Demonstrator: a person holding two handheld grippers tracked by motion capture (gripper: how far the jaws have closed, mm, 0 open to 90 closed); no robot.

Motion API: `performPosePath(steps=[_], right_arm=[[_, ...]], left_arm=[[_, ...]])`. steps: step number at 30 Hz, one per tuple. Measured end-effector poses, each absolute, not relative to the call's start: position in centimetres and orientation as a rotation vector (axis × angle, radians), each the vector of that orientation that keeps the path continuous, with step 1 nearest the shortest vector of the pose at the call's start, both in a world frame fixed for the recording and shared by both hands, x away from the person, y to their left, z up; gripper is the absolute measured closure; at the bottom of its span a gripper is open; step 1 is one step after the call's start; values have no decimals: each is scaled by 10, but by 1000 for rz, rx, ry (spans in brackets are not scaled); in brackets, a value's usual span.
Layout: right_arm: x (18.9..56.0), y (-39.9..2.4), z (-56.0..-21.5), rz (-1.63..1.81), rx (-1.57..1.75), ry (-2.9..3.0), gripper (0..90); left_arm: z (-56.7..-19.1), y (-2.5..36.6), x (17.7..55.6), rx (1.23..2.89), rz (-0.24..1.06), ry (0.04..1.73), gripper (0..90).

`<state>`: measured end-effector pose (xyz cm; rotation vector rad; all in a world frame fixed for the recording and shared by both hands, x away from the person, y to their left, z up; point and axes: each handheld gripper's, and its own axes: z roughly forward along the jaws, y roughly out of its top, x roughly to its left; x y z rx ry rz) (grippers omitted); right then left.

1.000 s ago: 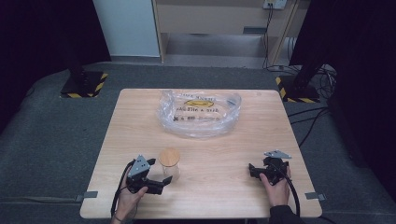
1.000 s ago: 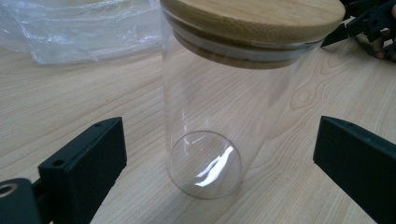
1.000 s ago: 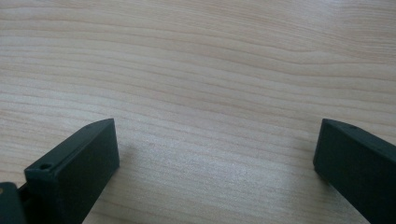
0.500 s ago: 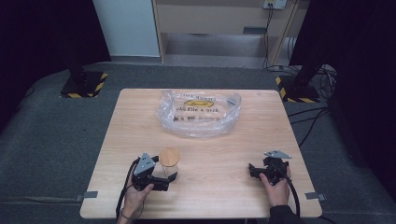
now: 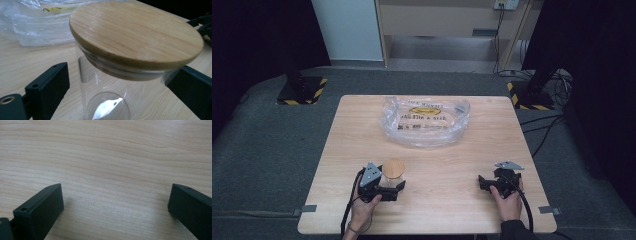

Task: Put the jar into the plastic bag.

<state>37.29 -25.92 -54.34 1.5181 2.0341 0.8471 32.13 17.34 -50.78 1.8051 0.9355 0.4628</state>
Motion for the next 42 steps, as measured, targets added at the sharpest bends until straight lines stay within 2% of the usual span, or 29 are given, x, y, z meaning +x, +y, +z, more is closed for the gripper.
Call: performPosePath(steps=[17, 27, 42], right_arm=[[373, -259, -543, 847, 1518, 2034, 5], [373, -259, -543, 847, 1517, 2034, 5], [373, -259, -543, 847, 1517, 2035, 5]], left_arm=[[-509, 166, 321, 1778, 527, 941, 236], [-506, 165, 318, 1773, 581, 960, 253], [-500, 165, 319, 1773, 536, 997, 255]])
